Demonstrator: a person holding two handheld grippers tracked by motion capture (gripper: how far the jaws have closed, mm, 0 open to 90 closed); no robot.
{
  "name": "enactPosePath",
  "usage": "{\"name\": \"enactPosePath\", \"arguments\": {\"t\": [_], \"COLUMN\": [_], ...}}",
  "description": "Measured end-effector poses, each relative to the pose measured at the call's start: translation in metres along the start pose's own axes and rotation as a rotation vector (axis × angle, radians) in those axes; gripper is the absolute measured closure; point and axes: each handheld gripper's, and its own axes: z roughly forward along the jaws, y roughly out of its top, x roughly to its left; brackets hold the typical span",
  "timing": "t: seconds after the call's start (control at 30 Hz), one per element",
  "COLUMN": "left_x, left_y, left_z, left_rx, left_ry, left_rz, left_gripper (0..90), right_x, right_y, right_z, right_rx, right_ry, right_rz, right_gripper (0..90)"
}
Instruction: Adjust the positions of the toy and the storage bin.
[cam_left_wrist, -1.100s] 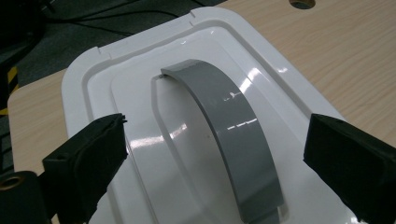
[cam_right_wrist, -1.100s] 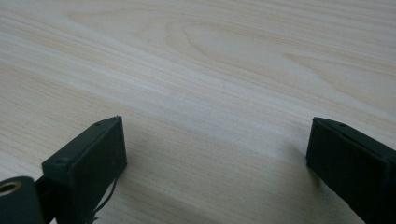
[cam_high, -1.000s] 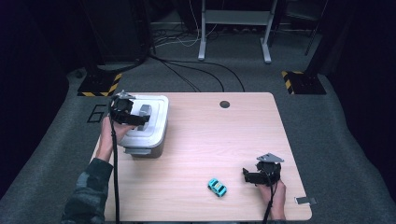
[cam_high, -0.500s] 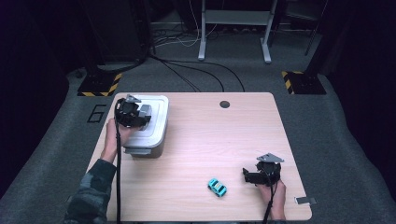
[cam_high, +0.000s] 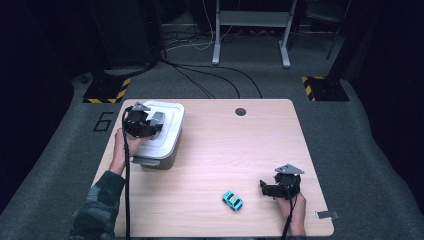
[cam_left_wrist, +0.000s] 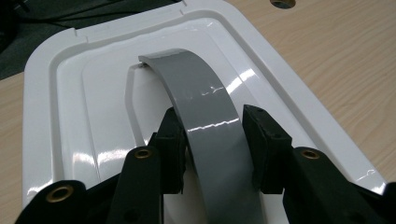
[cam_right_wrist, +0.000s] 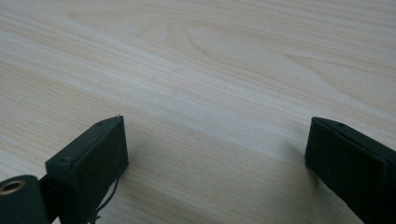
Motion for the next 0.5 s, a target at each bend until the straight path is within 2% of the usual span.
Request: {"name": "enactPosePath", "arguments": {"t": [0.27, 0.37, 0.5], "left_x": [-0.0005, -0.0016, -0.0027], "left_y": [0.0009, 0.0013, 0.0028], "left_z": [-0.0003, 0.0004, -0.0004], "left_rx": [0.003, -0.018, -0.023], "left_ry": [-0.043, -0.061, -0.074], "left_rz": [0.007, -0.004, -0.001], "left_gripper": [64.0, 64.8, 66.0], "right_x": [0.0000, 0.0000, 0.0000], "right_y": [0.0000, 0.0000, 0.0000], "right_z": [0.0000, 0.0000, 0.0000], "right_rx": [0.000, 0.000, 0.000], "right_ry": [0.001, 0.001, 0.001], "right_rz": [0.000, 0.000, 0.000], "right_gripper": [5.1, 5.1, 5.1]}}
